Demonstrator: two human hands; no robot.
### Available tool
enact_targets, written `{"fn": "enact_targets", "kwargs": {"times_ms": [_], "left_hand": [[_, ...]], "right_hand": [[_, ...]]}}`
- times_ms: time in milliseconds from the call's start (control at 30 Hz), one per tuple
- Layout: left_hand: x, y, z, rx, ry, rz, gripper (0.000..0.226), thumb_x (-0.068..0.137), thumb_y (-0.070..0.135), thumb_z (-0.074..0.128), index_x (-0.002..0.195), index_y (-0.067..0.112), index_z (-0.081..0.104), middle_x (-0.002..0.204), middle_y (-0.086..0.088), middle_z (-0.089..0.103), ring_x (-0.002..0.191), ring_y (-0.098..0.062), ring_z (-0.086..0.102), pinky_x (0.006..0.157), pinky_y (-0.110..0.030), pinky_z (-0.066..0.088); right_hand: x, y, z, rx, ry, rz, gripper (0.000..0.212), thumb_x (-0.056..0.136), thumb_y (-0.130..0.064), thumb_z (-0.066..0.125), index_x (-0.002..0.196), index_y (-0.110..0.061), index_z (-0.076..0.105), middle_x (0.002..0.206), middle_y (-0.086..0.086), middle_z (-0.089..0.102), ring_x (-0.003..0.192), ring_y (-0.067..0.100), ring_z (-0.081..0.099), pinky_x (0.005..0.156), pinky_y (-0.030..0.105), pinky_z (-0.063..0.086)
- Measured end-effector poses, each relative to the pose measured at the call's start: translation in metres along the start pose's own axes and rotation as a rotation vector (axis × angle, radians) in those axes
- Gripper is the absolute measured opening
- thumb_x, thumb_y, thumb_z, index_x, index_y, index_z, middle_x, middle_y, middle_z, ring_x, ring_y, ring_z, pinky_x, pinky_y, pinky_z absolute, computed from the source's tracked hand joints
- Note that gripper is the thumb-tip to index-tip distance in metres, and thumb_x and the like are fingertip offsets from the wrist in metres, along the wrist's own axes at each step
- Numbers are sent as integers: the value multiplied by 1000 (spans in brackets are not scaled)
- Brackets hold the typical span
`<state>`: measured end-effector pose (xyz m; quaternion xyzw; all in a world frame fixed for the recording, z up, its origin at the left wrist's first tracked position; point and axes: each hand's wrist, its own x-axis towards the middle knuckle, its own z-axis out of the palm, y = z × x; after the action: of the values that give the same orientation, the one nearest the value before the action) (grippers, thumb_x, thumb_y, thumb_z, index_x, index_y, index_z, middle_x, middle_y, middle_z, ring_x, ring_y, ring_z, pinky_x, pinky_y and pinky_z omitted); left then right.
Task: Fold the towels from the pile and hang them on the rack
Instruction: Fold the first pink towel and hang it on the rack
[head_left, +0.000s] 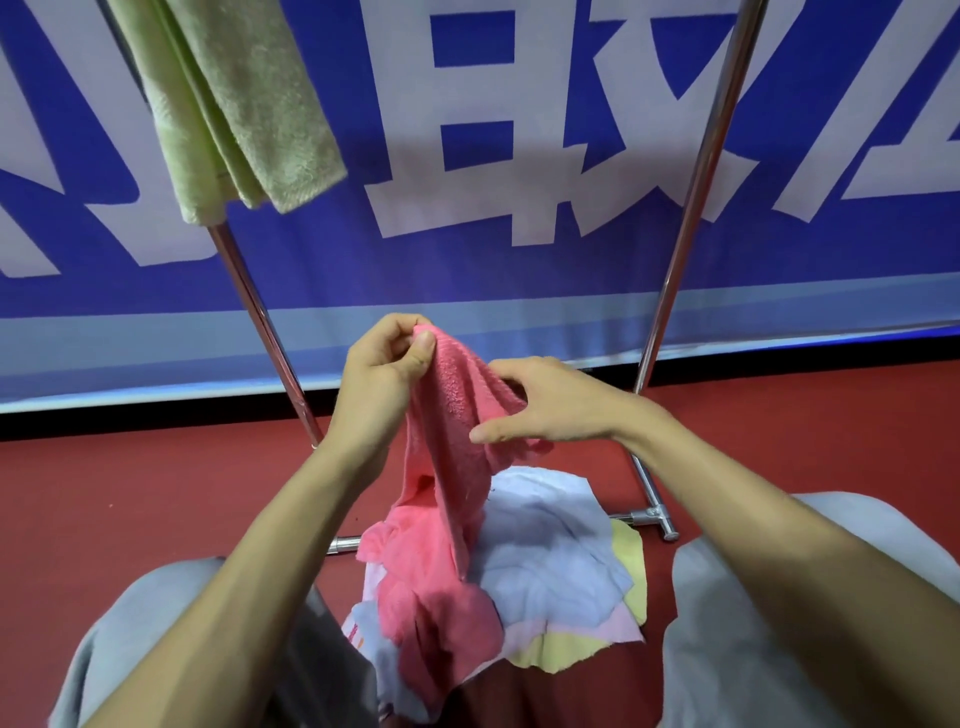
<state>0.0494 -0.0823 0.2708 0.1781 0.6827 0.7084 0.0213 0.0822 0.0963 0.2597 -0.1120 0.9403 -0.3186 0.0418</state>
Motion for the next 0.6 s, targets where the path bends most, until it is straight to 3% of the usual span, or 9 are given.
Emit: {"fn": "enact_targets", "kwargs": {"times_ms": [100,200,300,367,433,500,600], "left_hand": [[5,-2,-1,-36,140,-28,16,95,7,52,84,16,59,71,4,56,65,-7,48,63,-20,39],[11,-4,-6,-55,242,-50,12,95,10,54,86,14,61,70,3,53,64,-8,44,62,-24,35],[15,-2,-8,15,269,-8,11,94,10,56,87,15,63,74,4,58,68,-7,49,65,-20,40],[15,-1,-9,259,253,111,11,93,11,57,93,17,66,84,4,65,77,-7,57,75,-19,44],[12,1,-9,601,207,250,16,92,14,58,103,13,70,98,0,71,90,-13,63,82,-16,41],[9,1,-8,798,144,322,21,92,17,60,109,9,70,104,-6,73,95,-18,65,79,-12,36],[11,6,-12,829,40,265,20,87,19,67,103,9,72,89,-8,72,76,-15,63,63,-2,40]], "right_hand": [[1,5,0,-177,59,-41,16,82,-33,68,84,-18,63,70,-5,63,69,17,56,75,36,49],[0,11,-14,-135,116,-9,25,81,-32,72,62,-22,59,54,-4,53,56,12,42,61,18,40],[-5,17,-33,-59,239,78,16,75,-37,77,69,-25,69,59,-8,61,58,4,48,58,12,36],[-7,24,-41,-3,314,148,13,72,-32,80,77,-21,74,71,-2,70,67,6,59,61,8,38],[-8,32,-49,77,385,215,13,69,-23,84,79,-21,75,78,4,74,74,11,65,71,16,47],[-10,39,-55,198,441,264,16,65,-16,85,77,-20,76,78,8,74,74,13,66,80,30,53],[-13,48,-57,237,463,295,14,65,-19,86,74,-21,76,75,6,74,73,12,64,79,34,53]]}}
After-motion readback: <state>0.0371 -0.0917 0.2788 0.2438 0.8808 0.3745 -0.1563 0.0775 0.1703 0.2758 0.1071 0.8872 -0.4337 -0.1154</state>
